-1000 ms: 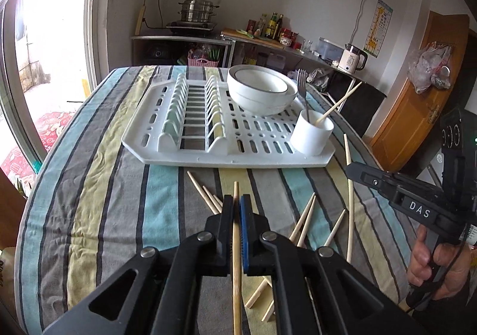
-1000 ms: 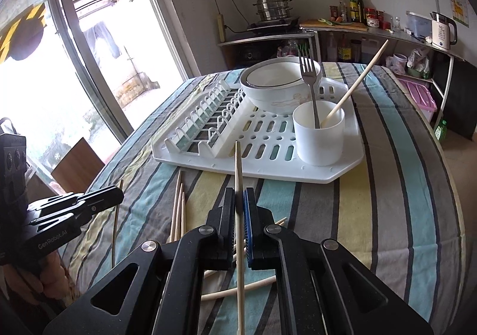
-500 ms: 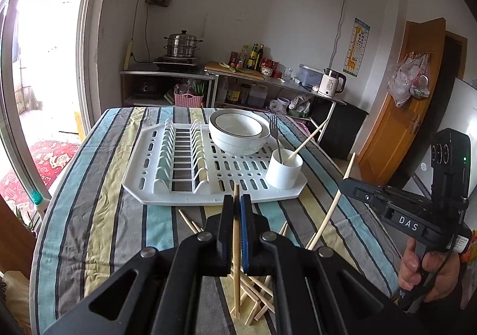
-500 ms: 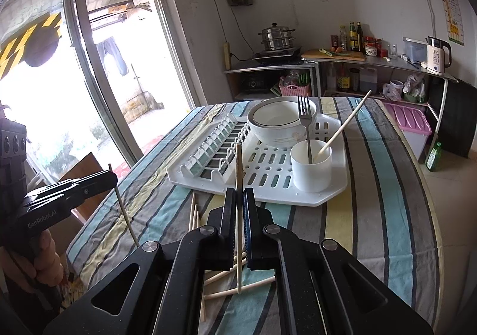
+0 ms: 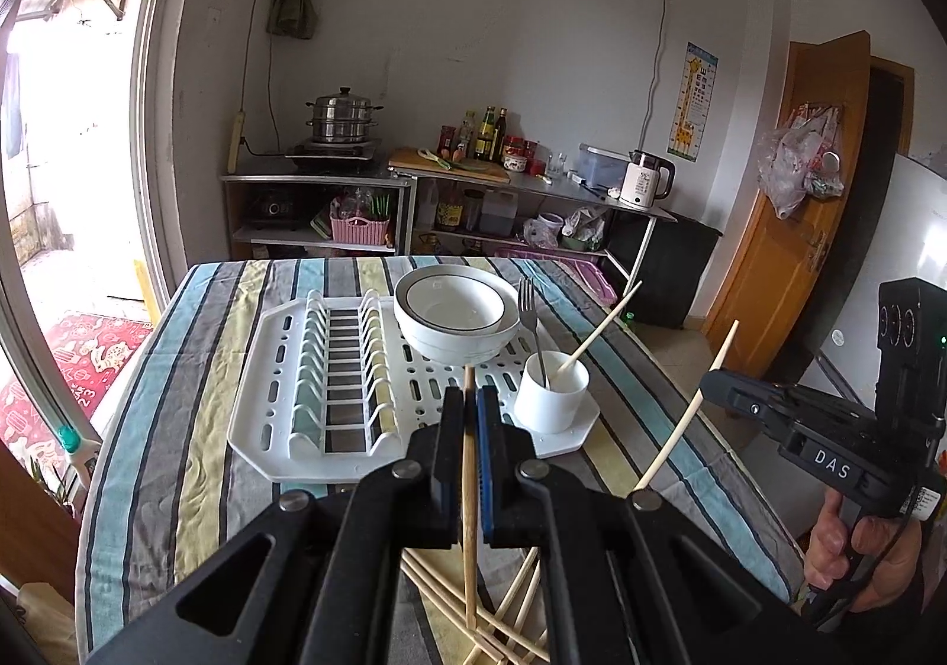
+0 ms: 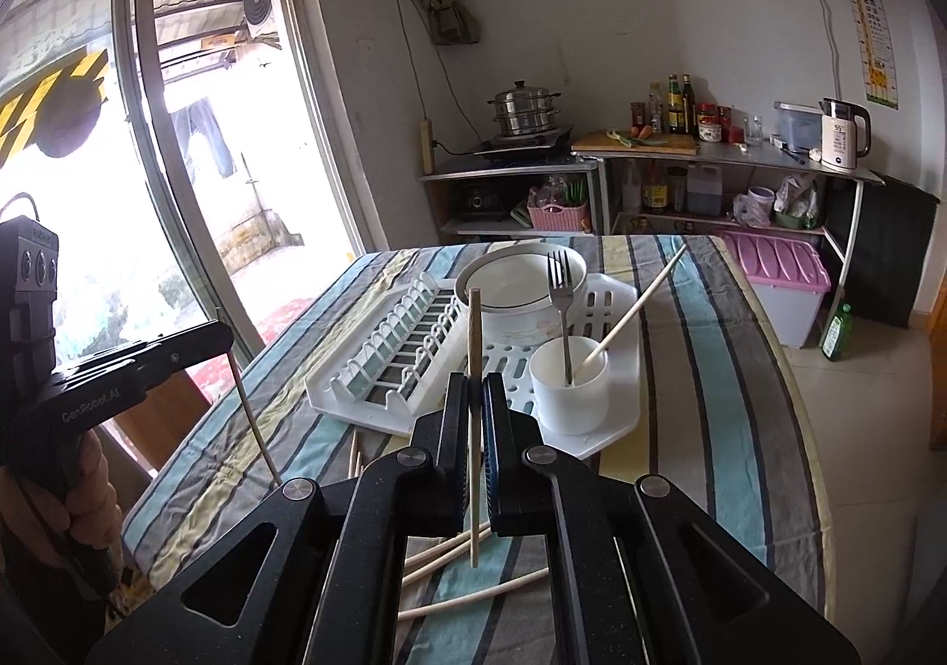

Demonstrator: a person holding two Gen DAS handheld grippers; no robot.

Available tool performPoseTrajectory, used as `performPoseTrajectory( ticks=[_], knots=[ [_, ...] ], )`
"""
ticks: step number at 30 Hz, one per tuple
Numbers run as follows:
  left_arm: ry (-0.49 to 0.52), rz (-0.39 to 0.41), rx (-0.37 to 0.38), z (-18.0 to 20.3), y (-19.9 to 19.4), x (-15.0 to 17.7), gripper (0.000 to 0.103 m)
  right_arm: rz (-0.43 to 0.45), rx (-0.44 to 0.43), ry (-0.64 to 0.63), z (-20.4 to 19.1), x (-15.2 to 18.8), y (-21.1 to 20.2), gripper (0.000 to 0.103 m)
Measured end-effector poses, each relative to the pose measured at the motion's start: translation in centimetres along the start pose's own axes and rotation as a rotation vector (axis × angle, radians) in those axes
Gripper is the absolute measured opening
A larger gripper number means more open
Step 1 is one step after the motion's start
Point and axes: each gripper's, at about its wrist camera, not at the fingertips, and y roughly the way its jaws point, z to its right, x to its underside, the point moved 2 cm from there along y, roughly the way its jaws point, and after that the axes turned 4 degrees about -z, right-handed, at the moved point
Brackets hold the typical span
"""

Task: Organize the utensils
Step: 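Lift and carry both held chopsticks over the white cup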

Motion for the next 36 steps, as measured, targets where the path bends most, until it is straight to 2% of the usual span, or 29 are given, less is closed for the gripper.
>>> performPoseTrajectory(
  ticks=[7,19,27,36],
  knots=[
    [0.016,0.002,0.046,2.1,3.4,-3.8,0.004,0.029,0.042,0.012,1.8,-2.9,0.3,0.004],
    [0.015,0.078,0.129,5.1,7.5,-10.8,0.004,0.097,0.065,0.045,4.6,-8.0,1.7,0.004],
    [0.019,0.083,0.15,6.1,11.0,-12.1,0.004,0.103,0.069,0.066,6.1,-9.0,3.6,0.004],
    [0.006,0.049,0.138,5.4,14.9,-11.6,0.004,0.062,0.077,0.094,8.0,-8.7,7.0,0.004]
  ],
)
